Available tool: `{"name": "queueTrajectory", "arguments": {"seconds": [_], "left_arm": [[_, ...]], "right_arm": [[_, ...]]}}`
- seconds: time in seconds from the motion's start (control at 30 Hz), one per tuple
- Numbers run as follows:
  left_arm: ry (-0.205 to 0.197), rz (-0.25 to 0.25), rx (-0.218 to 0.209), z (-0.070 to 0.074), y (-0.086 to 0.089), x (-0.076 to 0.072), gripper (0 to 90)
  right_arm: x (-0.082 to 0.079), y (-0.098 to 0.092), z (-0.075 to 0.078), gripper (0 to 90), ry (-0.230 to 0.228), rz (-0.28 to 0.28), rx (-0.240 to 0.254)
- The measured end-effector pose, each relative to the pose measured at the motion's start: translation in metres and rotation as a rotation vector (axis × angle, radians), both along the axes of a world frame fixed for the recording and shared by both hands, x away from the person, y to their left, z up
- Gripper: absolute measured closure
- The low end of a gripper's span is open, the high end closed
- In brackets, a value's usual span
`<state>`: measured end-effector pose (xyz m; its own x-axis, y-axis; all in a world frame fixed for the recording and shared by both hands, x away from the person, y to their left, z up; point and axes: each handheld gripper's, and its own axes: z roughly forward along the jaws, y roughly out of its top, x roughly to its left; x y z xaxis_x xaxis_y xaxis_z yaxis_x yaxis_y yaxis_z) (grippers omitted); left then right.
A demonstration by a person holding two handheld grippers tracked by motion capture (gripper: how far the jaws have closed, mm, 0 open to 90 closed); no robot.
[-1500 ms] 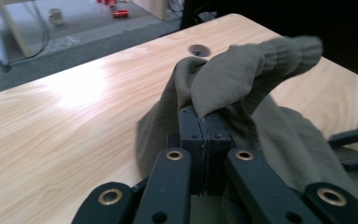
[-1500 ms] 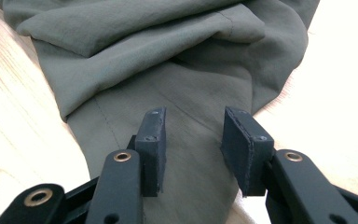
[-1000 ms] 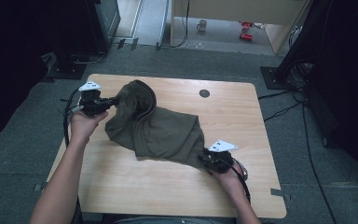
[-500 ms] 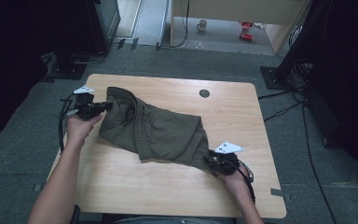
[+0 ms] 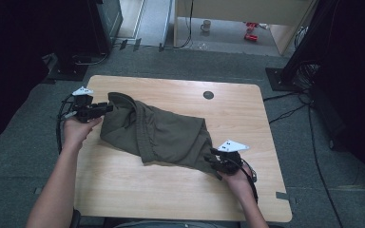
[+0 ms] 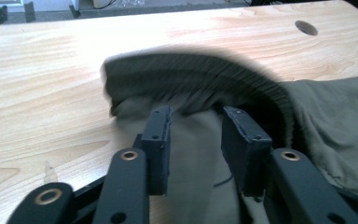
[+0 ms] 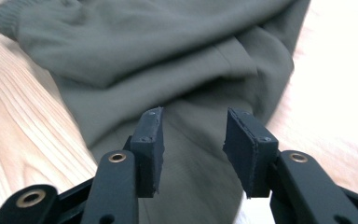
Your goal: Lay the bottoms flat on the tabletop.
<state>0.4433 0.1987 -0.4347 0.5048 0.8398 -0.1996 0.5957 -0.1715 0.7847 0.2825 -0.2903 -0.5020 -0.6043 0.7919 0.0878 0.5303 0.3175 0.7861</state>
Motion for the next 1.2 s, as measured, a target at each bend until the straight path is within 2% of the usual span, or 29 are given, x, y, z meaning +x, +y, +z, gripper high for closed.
{"name": "queueTrajectory", "arguments": {"seconds": [0.07, 0.1, 0.2, 0.23, 0.27, 0.37, 0.57, 0.7, 0.8, 0.9, 1.07, 1.2], "left_arm": [[0.001, -0.007, -0.007, 0.003, 0.001, -0.004, 60.5], [0.001, -0.013, -0.003, 0.004, 0.001, -0.006, 60.2], [-0.001, -0.024, 0.008, 0.004, 0.0, -0.013, 60.2], [-0.002, -0.027, 0.01, 0.004, 0.0, -0.017, 60.0], [-0.002, -0.027, 0.01, 0.004, 0.0, -0.017, 59.9], [-0.004, -0.023, -0.014, 0.001, 0.002, -0.024, 60.1], [-0.003, -0.036, 0.011, -0.007, -0.003, -0.037, 60.2], [-0.011, -0.042, 0.026, -0.011, -0.006, -0.041, 59.7], [-0.015, -0.041, 0.02, -0.016, -0.006, -0.045, 56.9], [-0.003, -0.044, 0.008, -0.021, -0.008, -0.048, 57.6], [0.007, -0.065, 0.016, -0.027, -0.014, -0.055, 56.7], [0.006, -0.088, 0.043, -0.033, -0.02, -0.06, 52.4]], "right_arm": [[0.002, 0.004, 0.004, 54.2, -0.007, 0.009, 0.012], [0.003, 0.009, 0.007, 52.9, 0.001, 0.018, 0.036], [0.006, 0.016, 0.01, 53.5, 0.004, 0.047, 0.036], [0.007, 0.024, 0.012, 53.2, 0.001, 0.071, 0.018], [0.007, 0.024, 0.012, 53.2, 0.001, 0.071, 0.018], [0.009, 0.033, 0.016, 52.7, -0.001, 0.086, 0.022], [0.015, 0.056, 0.025, 54.8, -0.02, 0.154, 0.009], [0.018, 0.067, 0.024, 54.9, -0.018, 0.185, -0.005], [0.019, 0.075, 0.024, 54.2, -0.012, 0.209, -0.003], [0.02, 0.082, 0.023, 53.5, -0.009, 0.227, -0.003], [0.021, 0.092, 0.022, 51.6, -0.005, 0.257, -0.002], [0.023, 0.1, 0.019, 51.2, 0.004, 0.279, -0.013]]}}
